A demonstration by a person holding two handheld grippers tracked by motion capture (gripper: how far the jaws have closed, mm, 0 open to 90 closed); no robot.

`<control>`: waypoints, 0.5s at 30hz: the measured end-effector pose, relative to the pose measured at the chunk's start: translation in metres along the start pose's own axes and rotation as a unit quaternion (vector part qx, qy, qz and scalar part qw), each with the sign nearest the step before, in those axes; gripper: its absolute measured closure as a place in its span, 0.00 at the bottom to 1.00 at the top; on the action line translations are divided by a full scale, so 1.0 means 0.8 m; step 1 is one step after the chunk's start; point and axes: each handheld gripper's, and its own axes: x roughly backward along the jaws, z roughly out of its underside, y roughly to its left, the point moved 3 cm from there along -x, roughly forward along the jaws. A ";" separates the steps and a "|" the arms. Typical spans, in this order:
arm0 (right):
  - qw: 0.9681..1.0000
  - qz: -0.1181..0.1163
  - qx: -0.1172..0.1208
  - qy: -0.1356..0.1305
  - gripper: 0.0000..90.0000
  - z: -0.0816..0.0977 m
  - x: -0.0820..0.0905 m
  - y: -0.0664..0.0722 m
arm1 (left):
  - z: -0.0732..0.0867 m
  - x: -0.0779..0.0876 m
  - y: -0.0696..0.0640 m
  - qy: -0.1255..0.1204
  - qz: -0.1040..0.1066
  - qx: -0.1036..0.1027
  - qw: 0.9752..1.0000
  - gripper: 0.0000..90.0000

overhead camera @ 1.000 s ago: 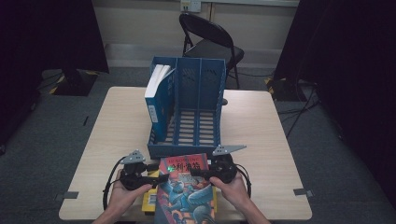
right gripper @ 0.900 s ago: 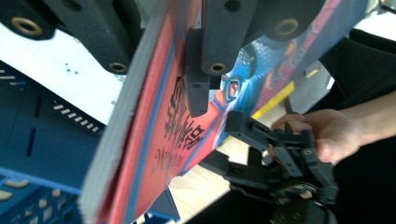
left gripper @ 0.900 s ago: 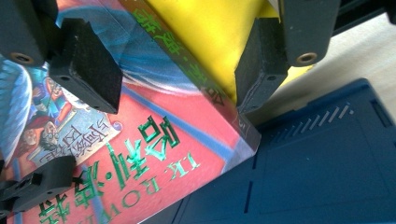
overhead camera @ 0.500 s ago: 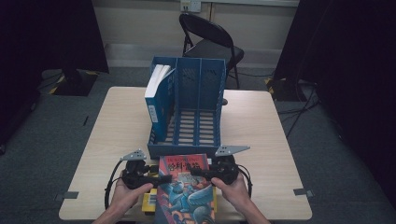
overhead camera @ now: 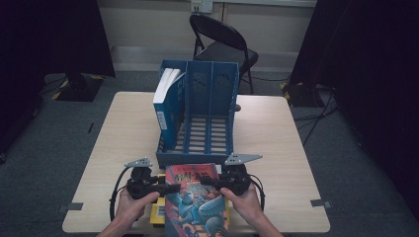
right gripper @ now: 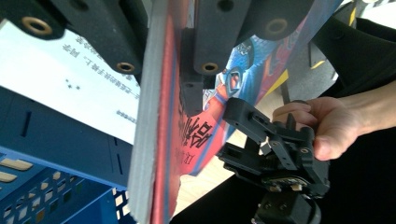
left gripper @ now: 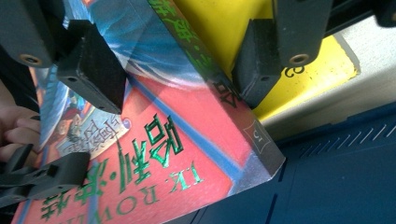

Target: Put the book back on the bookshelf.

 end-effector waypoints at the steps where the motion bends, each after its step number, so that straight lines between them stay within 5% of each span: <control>1: 1.000 0.003 -0.001 0.000 0.94 0.000 0.000 0.001 | -0.002 0.002 -0.002 -0.008 0.008 -0.001 1.000 0.44; 15: 1.000 0.010 0.011 -0.018 0.94 -0.015 0.008 0.009 | -0.018 0.016 -0.013 -0.030 0.018 -0.018 0.999 0.56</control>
